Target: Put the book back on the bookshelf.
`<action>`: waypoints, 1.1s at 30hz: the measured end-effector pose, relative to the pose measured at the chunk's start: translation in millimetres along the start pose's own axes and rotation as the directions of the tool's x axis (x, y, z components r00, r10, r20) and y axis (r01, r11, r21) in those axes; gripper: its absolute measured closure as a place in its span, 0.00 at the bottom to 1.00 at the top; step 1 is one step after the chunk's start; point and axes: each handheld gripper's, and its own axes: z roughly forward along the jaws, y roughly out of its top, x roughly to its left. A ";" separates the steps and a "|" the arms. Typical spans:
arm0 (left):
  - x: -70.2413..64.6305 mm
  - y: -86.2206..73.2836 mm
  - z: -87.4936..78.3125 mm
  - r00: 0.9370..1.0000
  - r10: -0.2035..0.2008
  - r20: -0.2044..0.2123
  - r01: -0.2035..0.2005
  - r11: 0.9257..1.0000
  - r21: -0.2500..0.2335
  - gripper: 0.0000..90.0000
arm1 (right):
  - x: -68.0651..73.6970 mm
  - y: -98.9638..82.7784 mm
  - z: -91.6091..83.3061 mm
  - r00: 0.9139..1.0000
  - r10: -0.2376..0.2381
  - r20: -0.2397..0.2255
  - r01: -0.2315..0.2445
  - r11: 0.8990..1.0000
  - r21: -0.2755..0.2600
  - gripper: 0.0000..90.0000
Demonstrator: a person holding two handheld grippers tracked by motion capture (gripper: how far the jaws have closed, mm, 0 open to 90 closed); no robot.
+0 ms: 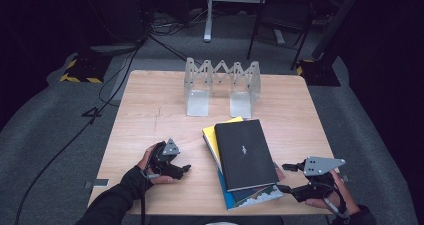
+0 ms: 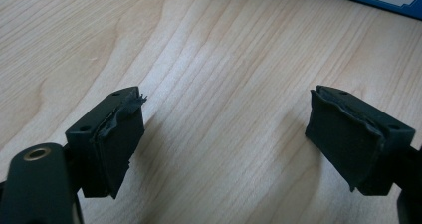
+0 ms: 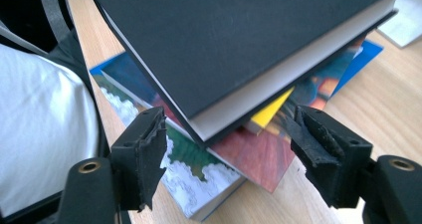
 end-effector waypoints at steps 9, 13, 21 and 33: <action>-2.7 8.1 4.4 1.000 0.013 0.011 -0.013 1.000 0.014 0.19 | -3.7 8.4 18.5 0.999 0.033 -0.034 -0.032 0.999 0.025 0.28; -8.6 12.7 5.8 0.999 0.041 0.005 -0.041 0.999 0.012 0.21 | -4.1 11.0 28.3 0.998 0.034 -0.057 -0.031 0.999 0.038 0.26; -15.2 27.1 5.2 0.998 0.053 0.032 -0.052 0.998 -0.036 0.22 | -0.5 16.1 40.0 0.998 0.031 -0.058 -0.028 0.998 0.054 0.21; -26.7 44.7 10.6 0.994 0.097 0.047 -0.094 0.994 -0.064 0.22 | 5.3 17.9 46.3 0.997 0.054 -0.046 -0.053 0.998 0.023 0.21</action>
